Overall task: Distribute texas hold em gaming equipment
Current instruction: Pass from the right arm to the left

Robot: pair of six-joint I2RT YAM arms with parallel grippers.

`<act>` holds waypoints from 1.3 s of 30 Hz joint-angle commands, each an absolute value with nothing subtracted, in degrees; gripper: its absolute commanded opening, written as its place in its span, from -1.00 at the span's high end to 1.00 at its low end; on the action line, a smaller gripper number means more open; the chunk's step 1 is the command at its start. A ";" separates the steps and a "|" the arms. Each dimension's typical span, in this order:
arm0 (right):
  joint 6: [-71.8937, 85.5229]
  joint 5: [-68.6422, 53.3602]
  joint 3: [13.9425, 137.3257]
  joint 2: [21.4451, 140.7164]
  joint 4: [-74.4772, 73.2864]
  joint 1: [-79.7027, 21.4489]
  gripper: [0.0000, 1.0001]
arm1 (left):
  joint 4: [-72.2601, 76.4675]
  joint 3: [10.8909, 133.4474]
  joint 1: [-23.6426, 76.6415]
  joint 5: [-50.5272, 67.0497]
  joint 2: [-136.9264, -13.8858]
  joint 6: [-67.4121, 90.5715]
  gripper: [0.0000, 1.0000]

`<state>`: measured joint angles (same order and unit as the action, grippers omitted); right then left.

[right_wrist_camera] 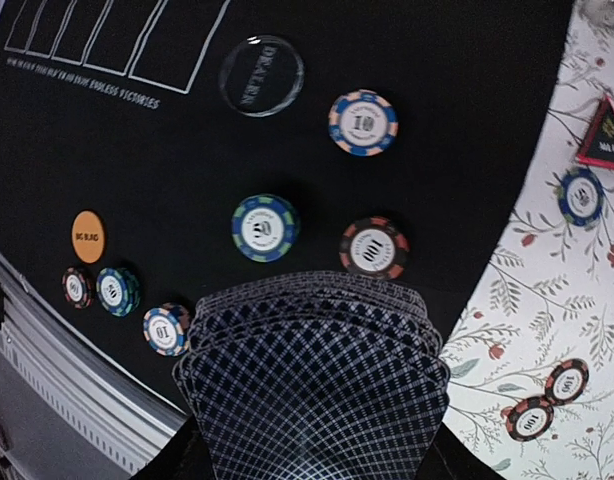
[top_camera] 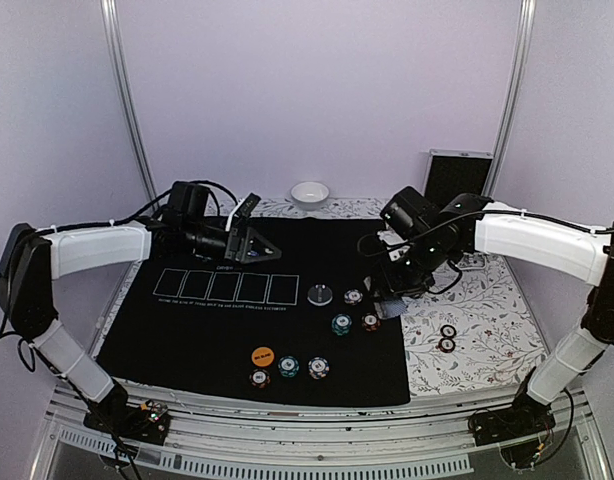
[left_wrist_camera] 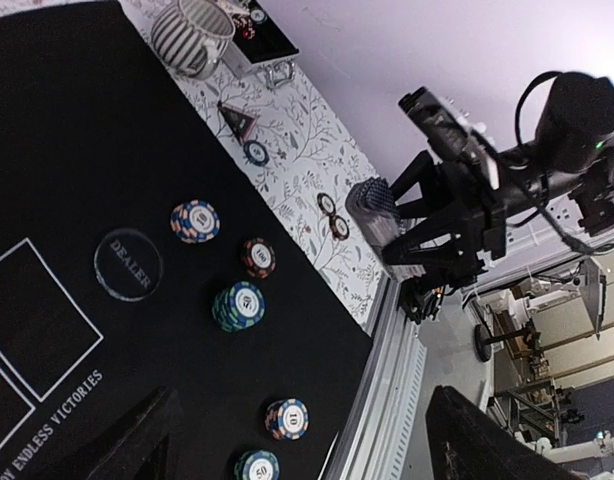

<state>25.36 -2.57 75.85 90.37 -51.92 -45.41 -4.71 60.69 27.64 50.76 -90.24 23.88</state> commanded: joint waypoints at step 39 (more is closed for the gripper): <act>1.33 3.00 96.76 105.66 -48.45 -66.07 0.28 | 14.91 49.29 40.30 61.57 -94.50 35.73 -0.52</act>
<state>2.61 0.60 95.31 105.41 -50.54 -65.69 12.40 49.34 38.70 59.02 -93.47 35.24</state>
